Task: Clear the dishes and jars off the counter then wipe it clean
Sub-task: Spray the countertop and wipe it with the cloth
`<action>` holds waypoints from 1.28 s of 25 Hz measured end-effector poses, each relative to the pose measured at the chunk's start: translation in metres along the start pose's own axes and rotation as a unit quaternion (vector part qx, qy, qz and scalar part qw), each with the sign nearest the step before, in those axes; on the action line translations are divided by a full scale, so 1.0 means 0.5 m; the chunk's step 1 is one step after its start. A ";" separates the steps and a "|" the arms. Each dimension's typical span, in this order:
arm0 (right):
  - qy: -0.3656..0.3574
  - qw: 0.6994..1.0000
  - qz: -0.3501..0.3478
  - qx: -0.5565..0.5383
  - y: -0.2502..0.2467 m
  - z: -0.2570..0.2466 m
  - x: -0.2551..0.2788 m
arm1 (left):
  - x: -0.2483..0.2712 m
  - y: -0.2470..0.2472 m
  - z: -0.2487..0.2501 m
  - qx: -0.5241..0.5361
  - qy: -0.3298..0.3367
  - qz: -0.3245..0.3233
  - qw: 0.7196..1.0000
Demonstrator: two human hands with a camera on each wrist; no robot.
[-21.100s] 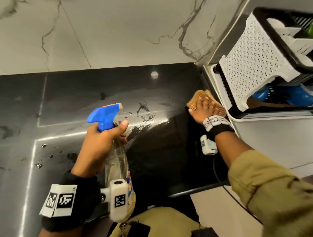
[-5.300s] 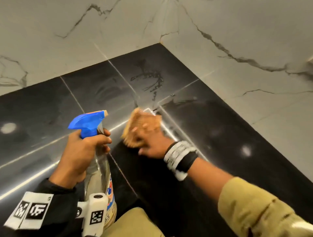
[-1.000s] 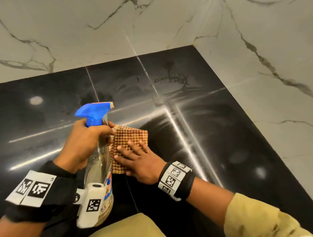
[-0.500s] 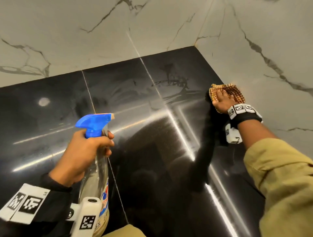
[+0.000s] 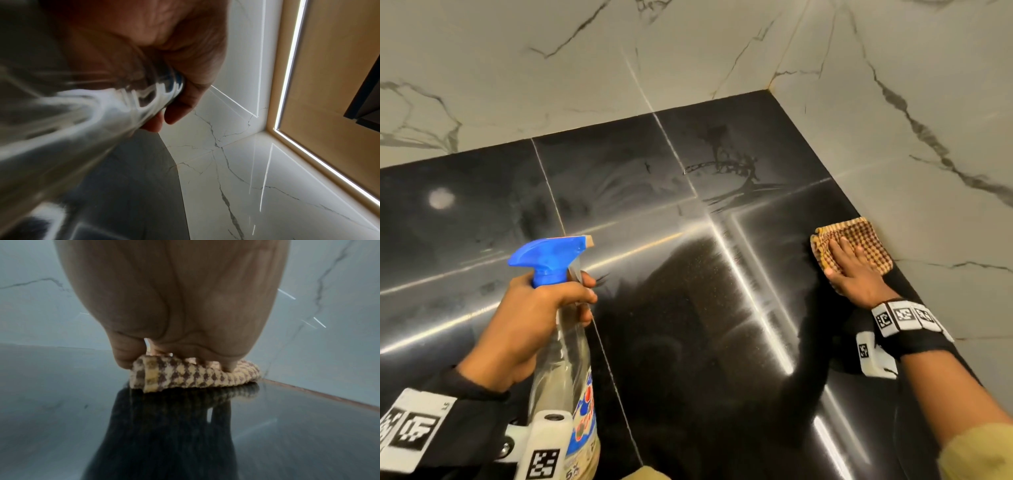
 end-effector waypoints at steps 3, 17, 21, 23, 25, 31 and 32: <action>0.006 1.000 0.016 0.008 -0.041 -0.030 -0.072 | -0.008 -0.001 -0.005 0.008 -0.009 -0.006 1.000; -0.033 0.999 0.040 0.014 -0.219 -0.449 -0.429 | -0.028 -0.030 -0.004 0.017 -0.044 0.070 0.996; -0.150 0.983 0.059 0.086 -0.152 -0.610 -0.397 | -0.032 -0.030 0.000 0.016 -0.052 0.061 0.997; -0.192 0.975 0.040 0.103 -0.103 -0.706 -0.362 | -0.030 -0.031 -0.002 0.017 -0.051 0.055 0.997; -0.220 0.970 0.015 0.107 -0.052 -0.798 -0.313 | -0.024 -0.035 -0.004 0.030 -0.046 0.057 0.997; -0.411 0.892 0.009 0.186 0.111 -0.996 -0.112 | -0.012 -0.051 -0.006 0.032 -0.034 0.075 0.996; -0.445 0.873 -0.010 0.201 0.143 -1.026 -0.076 | -0.010 -0.051 -0.004 0.028 -0.030 0.080 0.996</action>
Point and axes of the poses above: each hand's wrist, its own x-axis away from the middle knuckle, its own y-axis out of the palm, z = x × y, the point moved 1 cm from there along -x, towards the middle knuckle, and after that the axes turned 1 degree about y, right-handed, at the moved point
